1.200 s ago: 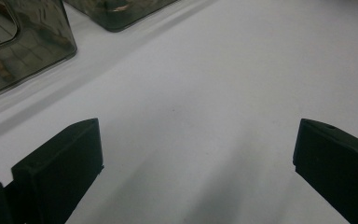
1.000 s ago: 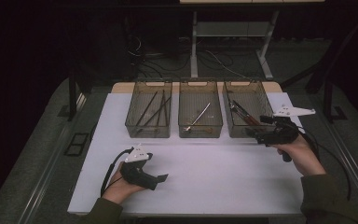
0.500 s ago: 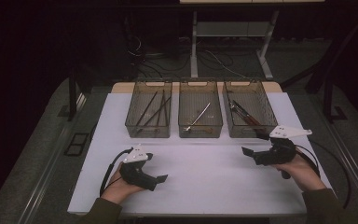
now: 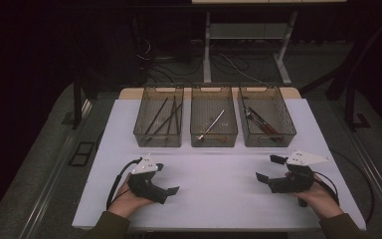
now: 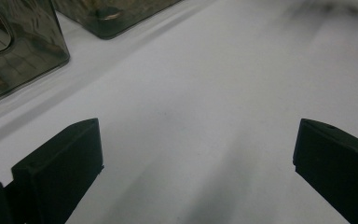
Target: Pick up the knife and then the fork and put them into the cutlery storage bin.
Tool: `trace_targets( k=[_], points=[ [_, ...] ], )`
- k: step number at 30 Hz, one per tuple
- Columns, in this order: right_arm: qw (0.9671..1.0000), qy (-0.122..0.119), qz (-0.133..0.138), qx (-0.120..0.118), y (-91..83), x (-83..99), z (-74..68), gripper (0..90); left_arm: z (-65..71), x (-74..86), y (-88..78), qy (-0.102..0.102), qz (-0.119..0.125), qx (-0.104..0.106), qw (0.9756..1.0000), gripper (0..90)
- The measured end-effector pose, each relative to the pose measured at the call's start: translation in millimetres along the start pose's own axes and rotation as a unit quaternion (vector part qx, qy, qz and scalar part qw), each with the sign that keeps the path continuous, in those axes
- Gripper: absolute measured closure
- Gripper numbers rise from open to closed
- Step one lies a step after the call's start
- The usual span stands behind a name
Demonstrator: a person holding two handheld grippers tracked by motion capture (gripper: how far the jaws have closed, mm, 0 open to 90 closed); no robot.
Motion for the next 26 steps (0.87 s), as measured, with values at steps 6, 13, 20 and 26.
trace_targets(
  k=[6,13,20,26],
  points=[
    [1.0000,0.003,-0.001,-0.002,-0.1,12.0,-4.0,13.7,0.5,0.0,0.3,0.000,0.000,0.001,1.0000,0.2],
    [0.9998,-0.002,-0.015,-0.010,-1.9,28.1,-9.4,13.7,1.2,0.3,0.7,0.001,-0.001,0.002,1.0000,0.2],
    [0.9997,-0.006,-0.022,0.001,0.6,33.8,-1.2,13.7,2.5,0.5,1.1,0.003,-0.003,0.004,1.0000,0.2],
    [0.9998,-0.005,-0.020,0.001,-0.2,33.2,-0.5,13.7,2.1,0.8,1.5,0.004,-0.004,0.004,1.0000,0.2]
  ],
)
Point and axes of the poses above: each handheld gripper's, and its own axes: y roughly forward along the jaws, x roughly out of its underside, z roughly to its right, the point moved 7 cm from there along y, roughly forward along the jaws, and after that the axes turned 2 degrees about x, right-handed, at the moved point
